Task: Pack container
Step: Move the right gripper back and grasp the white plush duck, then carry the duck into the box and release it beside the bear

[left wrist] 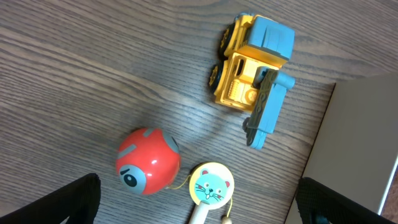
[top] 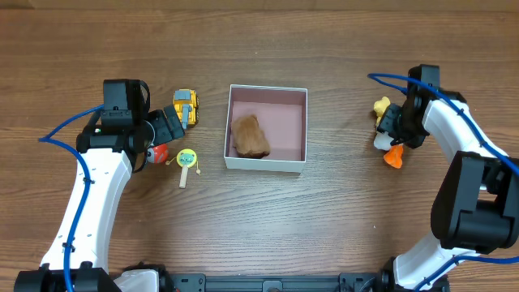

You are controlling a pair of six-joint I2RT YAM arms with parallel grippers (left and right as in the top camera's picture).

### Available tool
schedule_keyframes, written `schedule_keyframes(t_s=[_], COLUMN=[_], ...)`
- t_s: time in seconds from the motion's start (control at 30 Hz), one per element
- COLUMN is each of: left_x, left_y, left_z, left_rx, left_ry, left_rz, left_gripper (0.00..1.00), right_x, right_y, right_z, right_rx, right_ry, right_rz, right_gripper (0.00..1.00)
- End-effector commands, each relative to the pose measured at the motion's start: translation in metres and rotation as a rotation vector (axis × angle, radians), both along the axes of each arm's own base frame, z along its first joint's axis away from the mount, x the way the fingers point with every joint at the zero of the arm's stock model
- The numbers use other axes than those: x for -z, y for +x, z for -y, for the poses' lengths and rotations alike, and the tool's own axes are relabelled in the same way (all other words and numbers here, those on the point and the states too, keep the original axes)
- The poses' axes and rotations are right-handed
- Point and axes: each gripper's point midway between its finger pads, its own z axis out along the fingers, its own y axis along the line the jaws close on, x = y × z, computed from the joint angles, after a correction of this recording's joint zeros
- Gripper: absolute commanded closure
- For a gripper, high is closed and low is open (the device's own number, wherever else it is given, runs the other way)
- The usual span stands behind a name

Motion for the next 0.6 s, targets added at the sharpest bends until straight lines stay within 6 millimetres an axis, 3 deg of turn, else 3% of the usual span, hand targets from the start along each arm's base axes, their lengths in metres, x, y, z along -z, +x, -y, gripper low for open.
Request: schedule_keyframes(t_s=[0.0, 0.07, 0.2, 0.27, 0.37, 0.57], left_x=[-0.008, -0.008, -0.008, -0.008, -0.008, -0.008], left_y=[0.006, 0.006, 0.006, 0.006, 0.006, 0.006], left_z=[0.004, 0.004, 0.004, 0.004, 0.004, 0.004], left_rx=[0.03, 0.03, 0.03, 0.03, 0.03, 0.03], left_ry=[0.003, 0.003, 0.003, 0.003, 0.003, 0.003], left_rz=[0.022, 0.022, 0.022, 0.022, 0.022, 0.022], left_gripper=[0.0, 0.0, 0.0, 0.0, 0.0, 0.0], right_x=[0.012, 0.003, -0.034, -0.061, -0.106, -0.161], right_y=[-0.019, -0.021, -0.018, -0.016, -0.019, -0.032], right_z=[-0.009, -0.011, -0.023, -0.043, -0.096, -0.184], right_rx=[-0.013, -0.015, -0.023, -0.064, -0.183, -0.305], right_ry=[0.042, 0.048, 0.051, 0.084, 0.183, 0.254], right_rz=[-0.061, -0.069, -0.036, 0.01, 0.114, 0.287], right_gripper=[0.78, 0.96, 0.96, 0.96, 0.96, 0.96])
